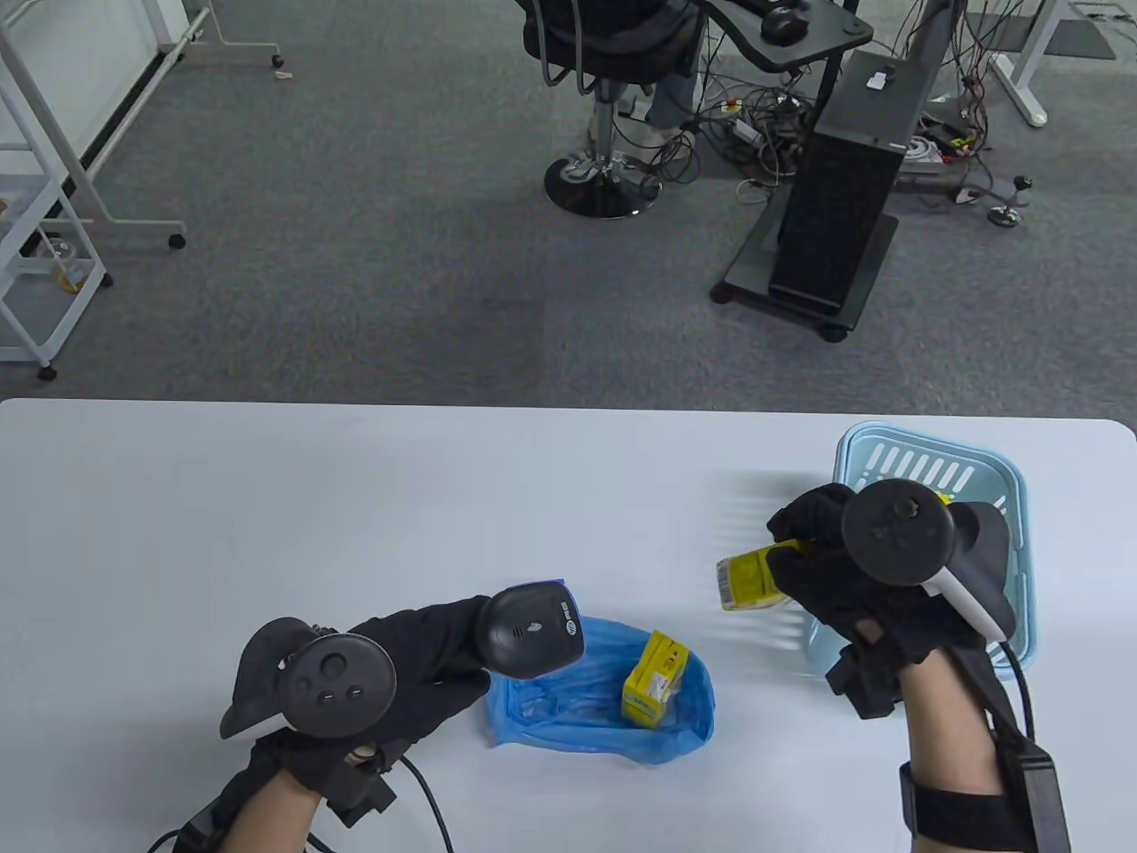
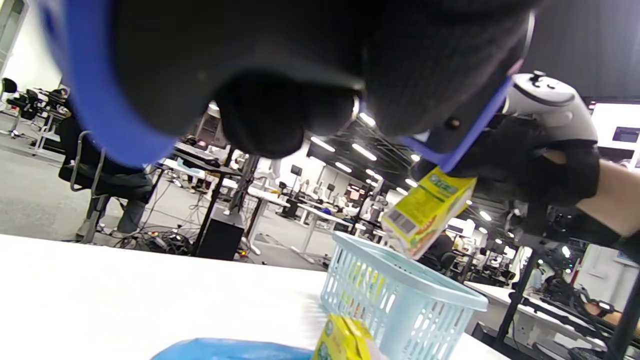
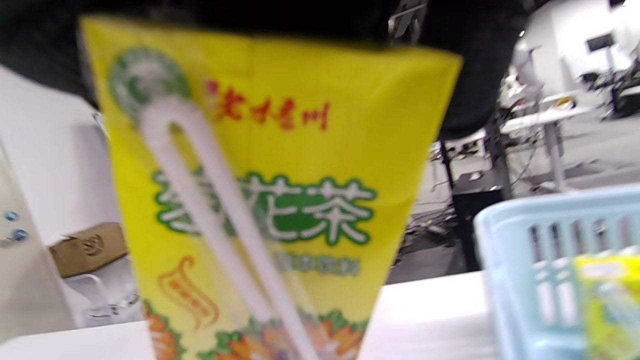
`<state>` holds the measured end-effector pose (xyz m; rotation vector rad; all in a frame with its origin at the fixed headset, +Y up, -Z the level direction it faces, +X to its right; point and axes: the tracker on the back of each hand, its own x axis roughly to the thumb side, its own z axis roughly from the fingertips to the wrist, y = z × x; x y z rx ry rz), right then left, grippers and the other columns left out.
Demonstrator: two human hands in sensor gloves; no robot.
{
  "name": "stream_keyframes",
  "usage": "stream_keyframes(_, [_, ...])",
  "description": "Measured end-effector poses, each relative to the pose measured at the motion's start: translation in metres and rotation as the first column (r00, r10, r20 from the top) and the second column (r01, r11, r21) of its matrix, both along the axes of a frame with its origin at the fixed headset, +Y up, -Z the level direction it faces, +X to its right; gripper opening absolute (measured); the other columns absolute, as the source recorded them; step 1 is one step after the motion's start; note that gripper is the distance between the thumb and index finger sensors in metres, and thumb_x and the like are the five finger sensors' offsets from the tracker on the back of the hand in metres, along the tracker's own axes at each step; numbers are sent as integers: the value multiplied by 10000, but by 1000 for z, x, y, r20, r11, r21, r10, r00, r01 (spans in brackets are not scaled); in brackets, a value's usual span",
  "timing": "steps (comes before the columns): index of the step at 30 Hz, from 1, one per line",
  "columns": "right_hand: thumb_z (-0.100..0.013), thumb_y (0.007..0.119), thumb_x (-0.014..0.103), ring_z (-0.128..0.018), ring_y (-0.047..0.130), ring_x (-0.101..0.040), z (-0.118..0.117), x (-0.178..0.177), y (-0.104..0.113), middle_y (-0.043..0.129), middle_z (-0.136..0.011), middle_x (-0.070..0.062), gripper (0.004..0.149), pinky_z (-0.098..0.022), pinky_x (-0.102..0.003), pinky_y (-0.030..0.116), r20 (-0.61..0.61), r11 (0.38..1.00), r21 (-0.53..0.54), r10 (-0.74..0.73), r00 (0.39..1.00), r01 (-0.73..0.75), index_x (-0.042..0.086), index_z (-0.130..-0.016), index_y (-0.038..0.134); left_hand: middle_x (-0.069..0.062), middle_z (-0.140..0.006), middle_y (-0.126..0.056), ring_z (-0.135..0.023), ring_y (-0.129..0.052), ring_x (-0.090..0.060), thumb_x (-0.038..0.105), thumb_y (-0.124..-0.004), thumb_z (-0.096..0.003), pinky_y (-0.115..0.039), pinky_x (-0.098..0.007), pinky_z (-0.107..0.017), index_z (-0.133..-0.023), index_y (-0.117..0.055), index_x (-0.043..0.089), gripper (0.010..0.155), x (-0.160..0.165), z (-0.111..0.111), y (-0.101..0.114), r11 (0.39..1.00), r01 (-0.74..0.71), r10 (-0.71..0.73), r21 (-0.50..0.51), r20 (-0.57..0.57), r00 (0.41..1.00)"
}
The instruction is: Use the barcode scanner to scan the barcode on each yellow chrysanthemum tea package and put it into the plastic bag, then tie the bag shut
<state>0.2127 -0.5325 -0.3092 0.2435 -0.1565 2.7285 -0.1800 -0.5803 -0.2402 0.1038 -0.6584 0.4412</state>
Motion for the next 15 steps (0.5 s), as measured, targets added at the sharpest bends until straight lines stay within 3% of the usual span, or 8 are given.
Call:
stream_keyframes(8, [-332,822,500,-765,871,-233,10,-17,-42,823,-858,-36,511,-447,-499,863,-102,981,65,-176,979,183,222,-757,879,-24,-858,-912,-625,-1026,-189,415,-913,-473,-838,-486,-528,-1024,-681,271,615,10,-9,-16,999,44,-44,-11,0,999])
stream_keyframes(15, [-351,803,501,-772,849,-252,17,-19,-72,802,-873,-52,514,-458,-495,843,-128,945,76,-308,943,319,212,-773,858,-1,-844,-908,-626,-1008,-177,401,-954,-452,-824,-485,-544,-985,-705,377,589,23,-16,-34,995,94,-93,32,-10,996])
